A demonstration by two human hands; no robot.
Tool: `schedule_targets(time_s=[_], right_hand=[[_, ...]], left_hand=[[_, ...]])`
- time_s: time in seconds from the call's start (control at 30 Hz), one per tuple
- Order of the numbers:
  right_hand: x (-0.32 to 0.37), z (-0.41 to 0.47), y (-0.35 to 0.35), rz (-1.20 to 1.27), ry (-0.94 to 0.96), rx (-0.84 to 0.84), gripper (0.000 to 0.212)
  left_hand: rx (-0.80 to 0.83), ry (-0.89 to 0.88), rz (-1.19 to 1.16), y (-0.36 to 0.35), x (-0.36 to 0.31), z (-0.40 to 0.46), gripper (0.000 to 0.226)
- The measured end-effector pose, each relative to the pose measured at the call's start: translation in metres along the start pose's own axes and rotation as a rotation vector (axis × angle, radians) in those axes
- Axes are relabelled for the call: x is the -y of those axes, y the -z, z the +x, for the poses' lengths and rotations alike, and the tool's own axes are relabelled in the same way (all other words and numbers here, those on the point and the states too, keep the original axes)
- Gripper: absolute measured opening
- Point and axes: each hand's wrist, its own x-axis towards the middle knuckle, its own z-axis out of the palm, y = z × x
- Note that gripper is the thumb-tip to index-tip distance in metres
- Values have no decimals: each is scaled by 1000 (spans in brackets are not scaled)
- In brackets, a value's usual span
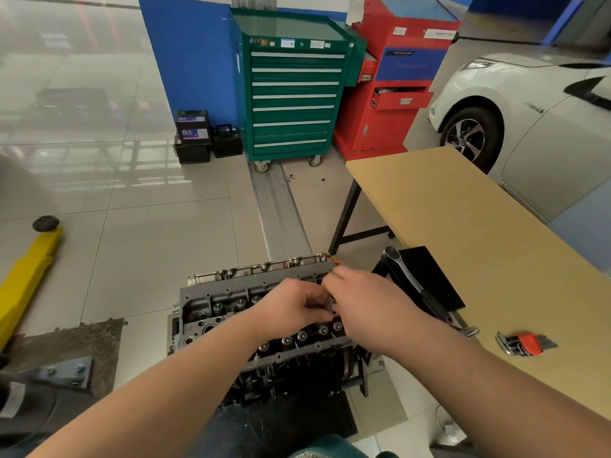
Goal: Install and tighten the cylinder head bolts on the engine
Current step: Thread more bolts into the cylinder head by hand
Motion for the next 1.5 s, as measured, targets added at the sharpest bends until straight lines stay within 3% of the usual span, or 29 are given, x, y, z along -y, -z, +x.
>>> schedule_targets(time_s=[0.07, 0.17, 0.23, 0.37, 0.47, 0.6, 0.7, 0.77, 0.87, 0.97, 1.03, 1.13, 1.23, 1.3, 1.37, 1.5], right_hand=[[2, 3, -1, -53, -108, -22, 27], [2, 9, -1, -102, -237, -24, 48], [3, 6, -2, -81, -181, -55, 52], [0, -1, -4, 21, 6, -21, 36], [2, 2, -3, -22, -91, -28, 27], [3, 4, -7, -171, -182, -99, 54], [-2, 0, -8, -54, -22, -117, 36], [-6, -1, -9, -50, 65, -64, 31], [-1, 2, -9, -113, -70, -109, 30], [-1, 7, -9, -223, -210, -111, 53], [-3, 4, -10, -167, -142, -138, 51], [-10, 0, -7, -13, 42, -94, 30], [-10, 4, -5, -20, -46, -43, 24], [-7, 8, -7, -137, -156, -67, 42], [-4, 9, -11, -218, -179, -114, 58], [-10, 2, -9, -47, 55, -164, 33]], left_hand=[[33, -24, -9, 2, -2, -1, 13], [49, 11, -7, 1, -3, 0, 18], [6, 1, 12, -3, -2, 2, 12], [30, 7, 59, -1, 0, 3, 9], [41, -23, 53, -1, -3, 2, 6], [-68, -45, 11, -5, -7, 4, 12], [-117, 13, -6, -3, -2, 5, 14], [-57, 10, -94, 1, 0, 4, 20], [21, -4, -159, 2, -1, 4, 28], [-53, -59, -90, -4, -1, 1, 26], [-107, -74, -97, -8, 0, 0, 15], [-119, -44, -40, -6, 4, 1, 8], [-40, -61, -78, -1, 0, 0, 10], [-30, -75, -110, 0, -6, 0, 32], [-72, -65, -115, -1, -8, 2, 29], [-130, -13, -125, -1, -2, 5, 20]])
